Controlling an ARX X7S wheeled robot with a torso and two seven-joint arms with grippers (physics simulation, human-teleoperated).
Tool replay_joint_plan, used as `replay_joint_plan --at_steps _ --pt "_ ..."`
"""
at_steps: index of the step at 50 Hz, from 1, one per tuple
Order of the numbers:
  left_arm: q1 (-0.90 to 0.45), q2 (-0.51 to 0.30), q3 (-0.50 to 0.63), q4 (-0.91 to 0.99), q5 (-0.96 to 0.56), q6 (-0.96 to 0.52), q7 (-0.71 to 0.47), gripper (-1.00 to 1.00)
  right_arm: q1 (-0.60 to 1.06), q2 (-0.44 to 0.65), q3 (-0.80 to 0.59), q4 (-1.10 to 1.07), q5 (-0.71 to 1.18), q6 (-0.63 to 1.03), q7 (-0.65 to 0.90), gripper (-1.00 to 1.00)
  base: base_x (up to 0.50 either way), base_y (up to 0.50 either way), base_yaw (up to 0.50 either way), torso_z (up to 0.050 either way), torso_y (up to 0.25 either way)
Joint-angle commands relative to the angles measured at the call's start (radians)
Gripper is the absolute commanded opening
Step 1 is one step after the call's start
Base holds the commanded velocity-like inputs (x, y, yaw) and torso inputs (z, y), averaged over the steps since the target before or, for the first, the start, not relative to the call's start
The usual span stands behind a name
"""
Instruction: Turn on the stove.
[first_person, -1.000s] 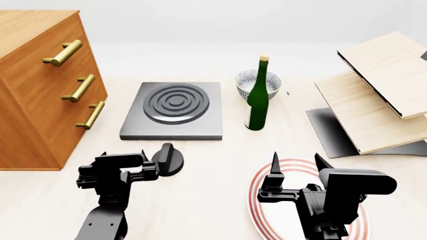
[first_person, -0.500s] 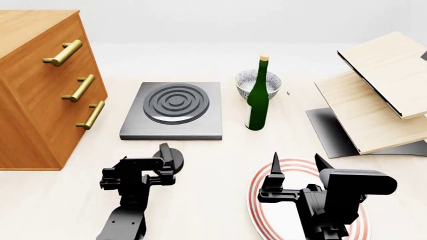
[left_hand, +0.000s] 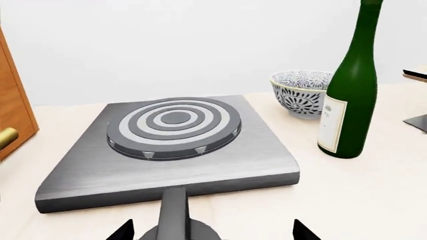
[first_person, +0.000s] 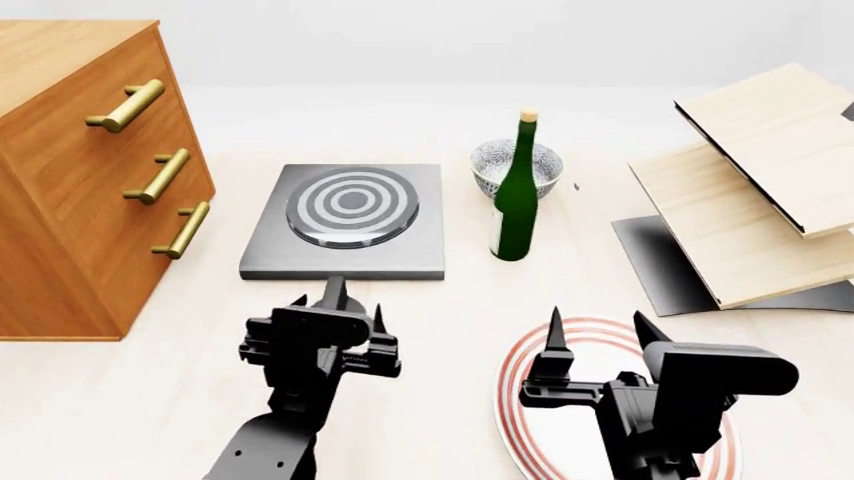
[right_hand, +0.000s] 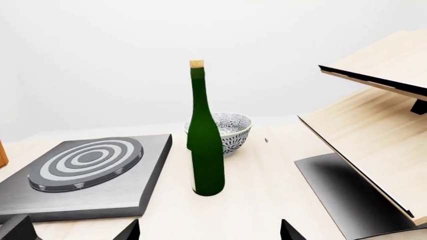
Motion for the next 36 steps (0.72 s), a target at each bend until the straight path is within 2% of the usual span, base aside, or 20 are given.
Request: replay_joint_plan --at_steps 1,5,11,36 --pt "0.119 -0.078 -0.042 0.501 -0.125 -0.303 -0.002 1.0 -0.005 0.004 -0.011 0.005 -0.002 -0.01 0.006 1.0 0.0 0.0 0.0 0.0 0.0" --pt "0.143 -0.079 -0.125 0.581 -0.213 -0.391 -0.025 1.0 -0.006 0.006 -0.024 0.012 -0.015 -0.017 0.01 1.0 0.0 0.0 0.0 0.0 0.0" --pt "0.188 -0.094 -0.162 0.594 -0.206 -0.351 -0.04 1.0 -0.002 0.007 -0.04 0.042 -0.035 -0.033 0.016 1.0 0.0 0.0 0.0 0.0 0.0" --pt "0.217 -0.1 -0.161 0.558 -0.203 -0.311 -0.06 1.0 0.006 0.011 -0.051 0.079 -0.03 -0.05 0.026 1.0 0.0 0.0 0.0 0.0 0.0"
